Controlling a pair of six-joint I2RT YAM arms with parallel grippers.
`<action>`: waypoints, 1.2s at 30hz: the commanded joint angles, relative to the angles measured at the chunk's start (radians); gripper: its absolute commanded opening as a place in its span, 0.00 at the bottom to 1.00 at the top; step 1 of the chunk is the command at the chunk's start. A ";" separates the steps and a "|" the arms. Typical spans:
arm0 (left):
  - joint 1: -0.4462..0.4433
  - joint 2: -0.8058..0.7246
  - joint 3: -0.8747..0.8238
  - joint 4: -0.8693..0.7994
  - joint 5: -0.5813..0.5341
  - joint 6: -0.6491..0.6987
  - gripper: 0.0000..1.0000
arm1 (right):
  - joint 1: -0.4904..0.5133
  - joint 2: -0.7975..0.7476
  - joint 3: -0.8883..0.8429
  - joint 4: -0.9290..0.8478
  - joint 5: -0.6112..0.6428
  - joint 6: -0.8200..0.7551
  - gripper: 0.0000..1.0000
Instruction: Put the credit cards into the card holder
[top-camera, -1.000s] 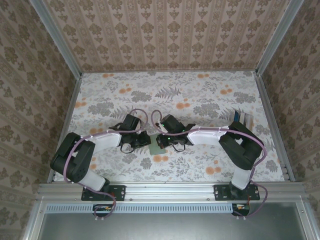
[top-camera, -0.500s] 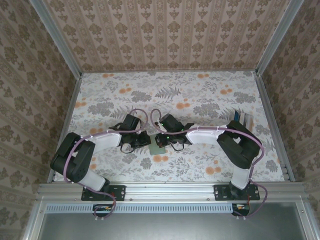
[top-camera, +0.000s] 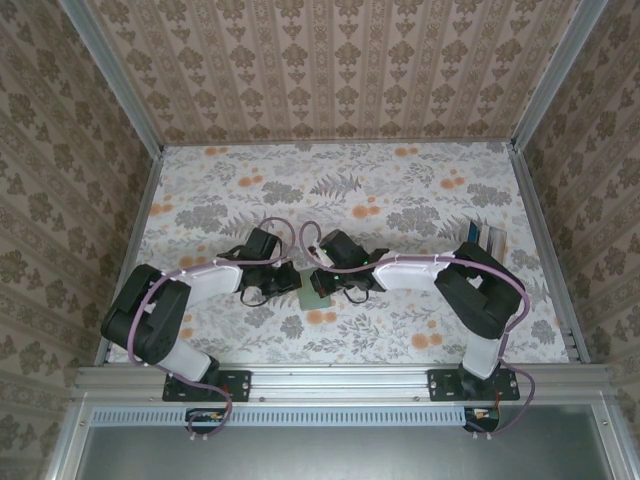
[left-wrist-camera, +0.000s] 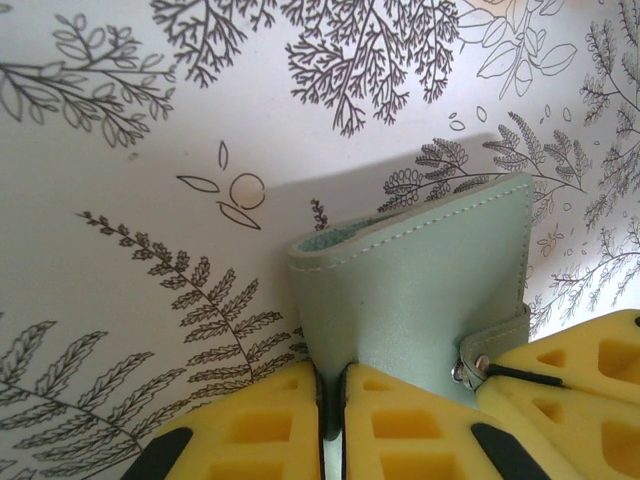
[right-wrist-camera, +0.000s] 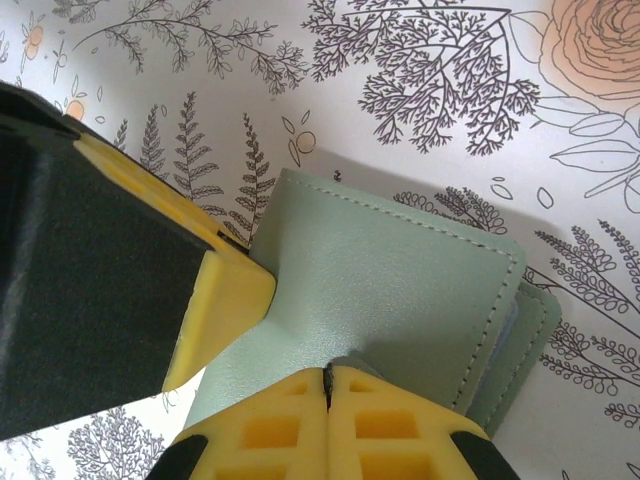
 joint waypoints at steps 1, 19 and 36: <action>0.002 0.045 -0.007 -0.035 -0.011 -0.024 0.10 | 0.037 0.046 -0.049 -0.140 0.056 -0.077 0.00; 0.027 -0.149 0.047 -0.127 -0.123 0.039 0.33 | 0.082 -0.114 -0.066 -0.056 0.243 -0.029 0.27; 0.032 -0.663 0.168 -0.274 -0.829 0.450 1.00 | -0.043 -0.842 -0.364 0.149 0.684 -0.301 1.00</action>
